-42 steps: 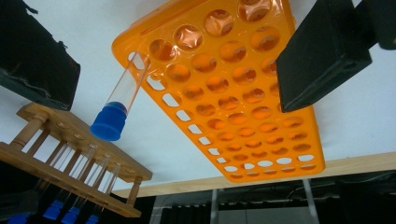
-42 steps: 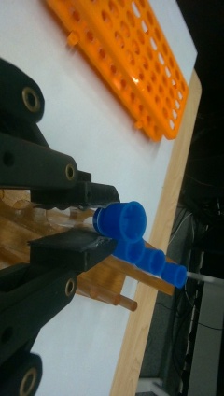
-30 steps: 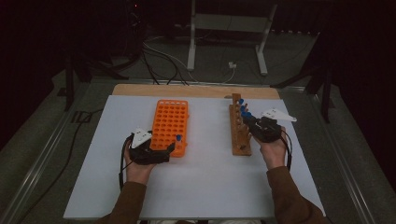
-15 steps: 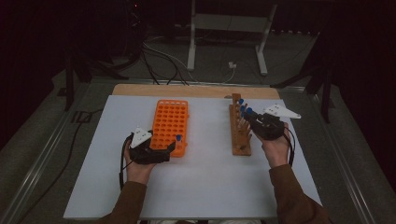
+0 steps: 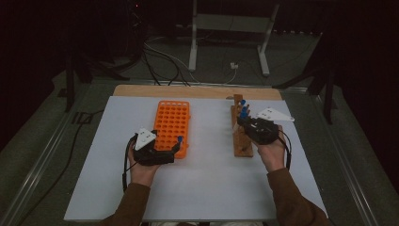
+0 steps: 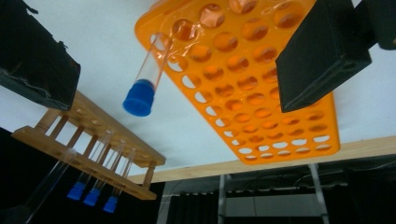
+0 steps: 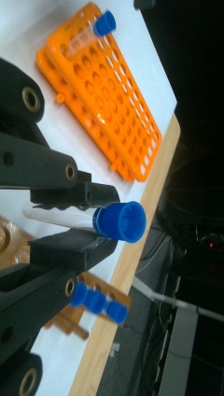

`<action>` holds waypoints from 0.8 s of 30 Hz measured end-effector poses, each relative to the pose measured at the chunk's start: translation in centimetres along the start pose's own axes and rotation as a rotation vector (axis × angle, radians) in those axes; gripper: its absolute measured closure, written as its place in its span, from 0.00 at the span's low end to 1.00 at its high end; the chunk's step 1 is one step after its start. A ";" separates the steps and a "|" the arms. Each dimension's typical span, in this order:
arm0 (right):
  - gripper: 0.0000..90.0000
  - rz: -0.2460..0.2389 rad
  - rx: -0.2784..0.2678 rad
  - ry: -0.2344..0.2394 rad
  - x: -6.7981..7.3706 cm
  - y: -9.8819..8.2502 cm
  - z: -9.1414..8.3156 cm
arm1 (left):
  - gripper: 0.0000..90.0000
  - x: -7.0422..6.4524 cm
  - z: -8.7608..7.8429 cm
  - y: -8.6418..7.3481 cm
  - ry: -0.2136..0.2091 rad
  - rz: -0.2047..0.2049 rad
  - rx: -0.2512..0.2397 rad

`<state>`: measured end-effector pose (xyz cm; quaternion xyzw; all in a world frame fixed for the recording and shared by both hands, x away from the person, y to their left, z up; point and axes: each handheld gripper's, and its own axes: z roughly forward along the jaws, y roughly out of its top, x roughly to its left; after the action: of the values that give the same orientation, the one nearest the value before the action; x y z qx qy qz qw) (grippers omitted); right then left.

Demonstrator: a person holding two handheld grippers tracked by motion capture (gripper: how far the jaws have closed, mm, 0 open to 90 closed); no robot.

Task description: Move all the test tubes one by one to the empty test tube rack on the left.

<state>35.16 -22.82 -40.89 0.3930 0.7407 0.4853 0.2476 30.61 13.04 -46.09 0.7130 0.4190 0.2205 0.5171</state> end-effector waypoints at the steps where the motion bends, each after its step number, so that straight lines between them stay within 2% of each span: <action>1: 0.85 -0.004 0.003 0.007 0.2 0.0 0.1 | 0.01 -0.2 0.0 0.1 -0.003 0.005 0.000; 9: 0.85 -0.029 0.015 0.067 2.2 0.0 0.8 | 0.01 -1.4 0.6 0.4 -0.017 0.032 -0.008; 16: 0.85 -0.048 0.033 0.112 3.8 0.0 1.5 | 0.06 -2.7 1.0 0.8 -0.044 0.061 -0.003; 21: 0.85 -0.032 0.036 0.153 4.8 0.0 1.8 | 0.11 -3.6 1.5 0.8 -0.057 0.080 0.010; 24: 0.85 -0.023 0.044 0.182 5.4 0.0 2.0 | 0.16 -4.2 1.8 0.9 -0.049 0.107 0.019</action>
<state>33.60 -17.30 -41.63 0.3439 0.7751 0.4999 0.1762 29.94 8.45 -45.47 0.7445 0.3695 0.2264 0.5078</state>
